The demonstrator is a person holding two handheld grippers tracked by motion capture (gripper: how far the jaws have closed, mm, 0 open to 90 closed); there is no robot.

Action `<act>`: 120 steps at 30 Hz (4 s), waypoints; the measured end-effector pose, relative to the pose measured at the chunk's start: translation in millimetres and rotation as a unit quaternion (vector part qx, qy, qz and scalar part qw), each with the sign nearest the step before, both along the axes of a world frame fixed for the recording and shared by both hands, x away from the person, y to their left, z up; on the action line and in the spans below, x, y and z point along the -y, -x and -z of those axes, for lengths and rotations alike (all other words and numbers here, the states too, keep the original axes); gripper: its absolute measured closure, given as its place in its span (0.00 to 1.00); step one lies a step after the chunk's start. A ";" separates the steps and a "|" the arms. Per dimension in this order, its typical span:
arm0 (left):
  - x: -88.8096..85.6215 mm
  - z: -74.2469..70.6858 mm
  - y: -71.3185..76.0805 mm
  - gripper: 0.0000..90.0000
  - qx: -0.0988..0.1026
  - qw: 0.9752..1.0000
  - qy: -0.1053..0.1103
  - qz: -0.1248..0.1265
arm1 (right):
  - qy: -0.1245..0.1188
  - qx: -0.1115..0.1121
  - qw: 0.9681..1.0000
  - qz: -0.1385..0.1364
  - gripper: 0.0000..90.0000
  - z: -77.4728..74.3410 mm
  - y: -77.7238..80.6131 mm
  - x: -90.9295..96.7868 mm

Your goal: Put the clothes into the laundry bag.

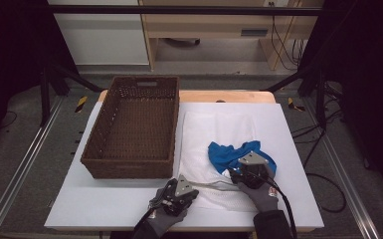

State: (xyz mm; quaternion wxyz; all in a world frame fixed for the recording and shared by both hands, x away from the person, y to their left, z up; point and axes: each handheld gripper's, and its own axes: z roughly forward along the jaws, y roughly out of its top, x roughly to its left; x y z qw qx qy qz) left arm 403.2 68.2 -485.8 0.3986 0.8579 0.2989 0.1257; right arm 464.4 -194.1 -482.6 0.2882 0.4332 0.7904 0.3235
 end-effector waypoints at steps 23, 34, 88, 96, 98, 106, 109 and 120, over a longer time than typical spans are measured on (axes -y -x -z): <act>0.7 0.2 0.4 1.00 0.001 1.000 -0.002 -0.002 | -0.051 0.067 0.990 0.112 0.77 -43.4 14.5 76.9; 0.5 0.0 0.1 1.00 -0.003 1.000 0.001 -0.003 | -0.053 0.014 0.992 0.111 0.54 -6.5 1.6 75.7; 7.0 0.0 0.9 1.00 -0.010 1.000 0.005 0.003 | -0.072 -0.051 0.992 -0.095 0.98 -4.8 34.4 -14.5; 8.3 -1.3 0.1 1.00 -0.012 1.000 0.002 0.004 | -0.105 -0.002 0.990 -0.096 0.99 -28.0 34.0 -10.0; 8.9 -3.1 -0.3 1.00 -0.013 1.000 0.000 0.004 | -0.108 0.000 0.989 -0.101 0.99 -29.3 33.3 -9.7; 6.5 -44.4 -12.2 0.80 0.040 0.999 0.019 -0.019 | -0.116 0.002 0.987 -0.110 0.99 -31.6 33.8 -6.0; 16.5 -53.4 -24.6 0.73 0.049 0.998 0.017 -0.019 | -0.125 0.005 0.986 -0.110 0.99 -32.7 34.3 -5.3; 55.5 -37.3 -52.9 0.78 0.032 0.999 -0.038 -0.006 | -0.131 0.005 0.984 -0.118 0.99 -32.5 33.6 -5.0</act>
